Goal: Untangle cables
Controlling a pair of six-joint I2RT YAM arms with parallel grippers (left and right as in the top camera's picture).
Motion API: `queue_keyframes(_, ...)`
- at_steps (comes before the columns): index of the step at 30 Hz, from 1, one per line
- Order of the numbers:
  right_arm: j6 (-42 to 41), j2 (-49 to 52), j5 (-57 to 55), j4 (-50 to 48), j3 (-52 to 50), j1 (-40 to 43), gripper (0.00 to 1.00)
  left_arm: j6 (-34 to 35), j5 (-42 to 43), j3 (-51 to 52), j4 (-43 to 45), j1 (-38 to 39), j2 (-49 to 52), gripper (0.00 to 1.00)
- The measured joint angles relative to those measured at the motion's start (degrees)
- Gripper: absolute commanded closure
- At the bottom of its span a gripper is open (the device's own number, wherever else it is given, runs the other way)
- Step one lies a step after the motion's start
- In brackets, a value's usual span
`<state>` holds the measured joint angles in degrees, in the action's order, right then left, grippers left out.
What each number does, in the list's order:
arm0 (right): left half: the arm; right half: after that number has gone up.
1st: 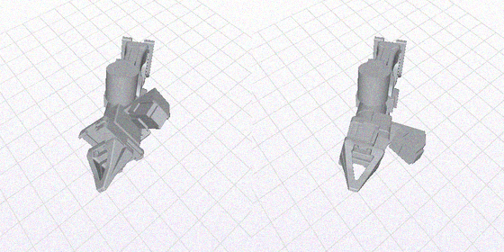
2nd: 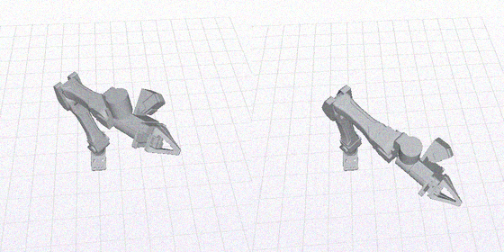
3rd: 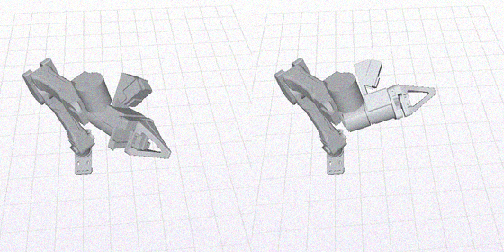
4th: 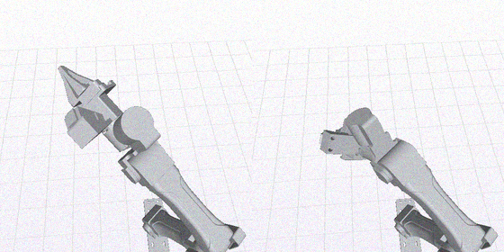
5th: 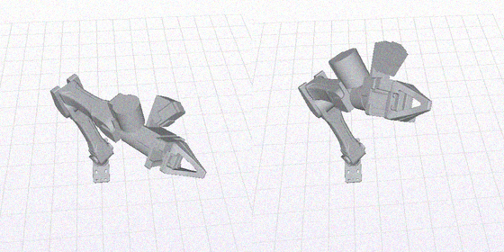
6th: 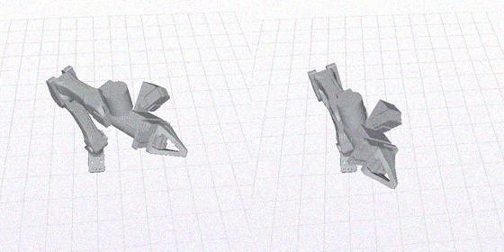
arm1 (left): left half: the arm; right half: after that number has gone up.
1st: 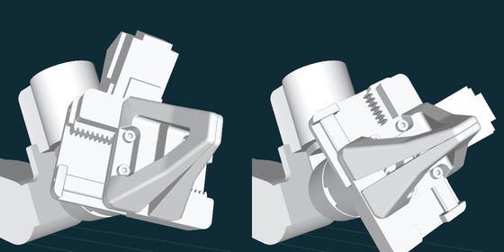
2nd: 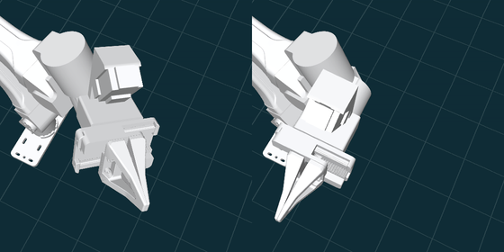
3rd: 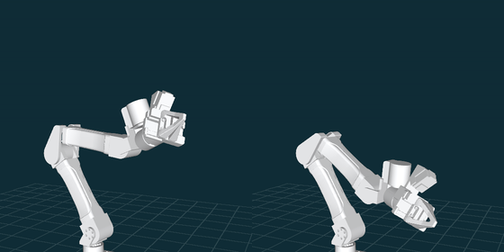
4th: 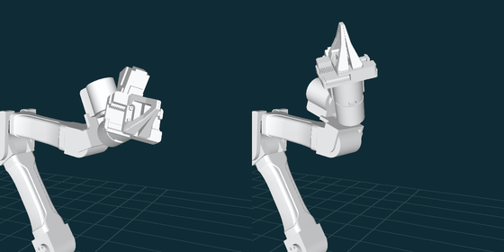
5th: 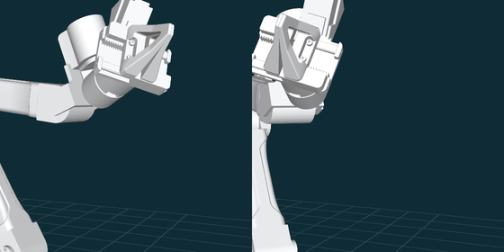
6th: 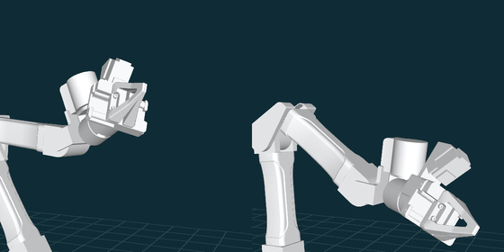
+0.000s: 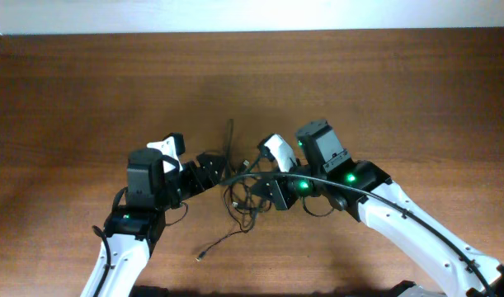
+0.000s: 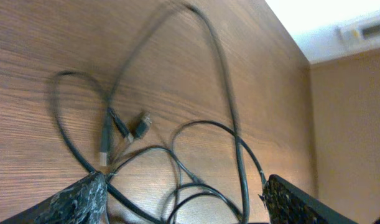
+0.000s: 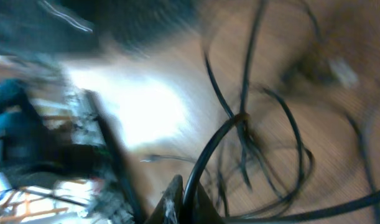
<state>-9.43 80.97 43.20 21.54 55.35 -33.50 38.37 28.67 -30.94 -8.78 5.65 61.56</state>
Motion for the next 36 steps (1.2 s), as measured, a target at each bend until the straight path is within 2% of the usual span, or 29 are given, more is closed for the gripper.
queue_keyframes(3, 0.07, -0.57, 8.13, -5.64, 0.68, 0.02, 0.96, -7.48, 10.64, -0.02, 0.76, 0.0, -0.07, 0.08)
queue_keyframes(4, -0.22, -0.57, 8.96, -6.03, 0.68, 0.02, 0.96, -8.74, 11.93, -0.02, -0.24, 0.0, -0.09, 0.08)
queue_keyframes(7, -3.17, -0.55, 9.38, -9.11, 0.68, 0.02, 0.96, -10.38, 13.14, -0.02, -2.29, 1.79, -0.07, 0.08)
queue_keyframes(9, -5.42, -0.63, 9.42, -11.93, 0.79, 0.02, 0.96, -10.91, 10.93, -0.02, -2.49, 6.45, -0.07, 0.08)
queue_keyframes(13, -6.6, -0.68, 7.65, -12.76, 3.43, 0.22, 0.96, -11.21, -3.37, -0.07, -3.98, 14.01, -0.11, 0.13)
queue_keyframes(14, -6.64, -0.68, 4.63, -12.83, 6.19, 0.72, 0.96, -11.23, -10.32, -0.02, -5.79, 15.06, -0.11, 0.16)
queue_keyframes(16, -6.69, -0.66, 0.35, -10.1, 10.36, 4.55, 0.96, -11.32, -18.43, -0.33, -8.15, 15.13, 1.01, 0.24)
queue_keyframes(18, -6.67, -0.44, -2.95, -4.94, 15.5, 9.22, 0.96, -11.17, -22.21, -0.68, -8.63, 15.17, 4.68, 0.24)
queue_keyframes(21, -6.58, -0.44, -9.03, -2.03, 22.53, 15.13, 0.96, -8.35, -27.45, -0.74, -8.33, 15.34, 15.23, 0.25)
queue_keyframes(23, -6.49, -1.31, -17.49, 0.79, 23.85, 18.51, 0.96, -7.67, -28.74, -0.85, -6.97, 15.41, 19.32, 0.3)
queue_keyframes(24, -6.45, -1.31, -22.21, 2.6, 23.87, 20.11, 0.95, -7.45, -29.46, -0.98, -6.82, 15.41, 19.74, 0.37)
queue_keyframes(25, -6.49, -1.33, -25.83, 6.4, 24.02, 21.7, 0.77, -7.26, -29.75, -0.98, -6.58, 15.41, 19.8, 0.74)
queue_keyframes(26, -6.43, -1.29, -27.85, 9.22, 24.02, 22.56, 0.64, -6.38, -29.88, -0.96, -5.35, 15.41, 20.28, 0.91)
queue_keyframes(27, -6.29, -1.51, -29.31, 17.29, 24.35, 22.69, 0.52, -5.6, -29.14, -0.68, -3.15, 15.39, 20.48, 1.0)
queue_keyframes(30, -6.95, -1.53, -29.86, 26.56, 24.5, 22.69, 0.48, -4.74, -25.44, -0.61, 2.19, 15.39, 21.2, 1.0)
queue_keyframes(32, -7.48, -1.53, -28.52, 32.87, 24.33, 22.69, 0.47, -4.7, -22.32, -1.33, 2.19, 14.23, 19.23, 1.0)
queue_keyframes(33, -7.72, -1.53, -25.73, 36.17, 24.26, 22.69, 0.43, -4.68, -20.85, -2.16, 2.16, 13.49, 17.4, 1.0)
queue_keyframes(36, -8.17, -1.6, -17.66, 32.98, 19.87, 16.87, 0.38, -1.11, -18.1, -4.2, 2.25, 11.93, 1.9, 1.0)
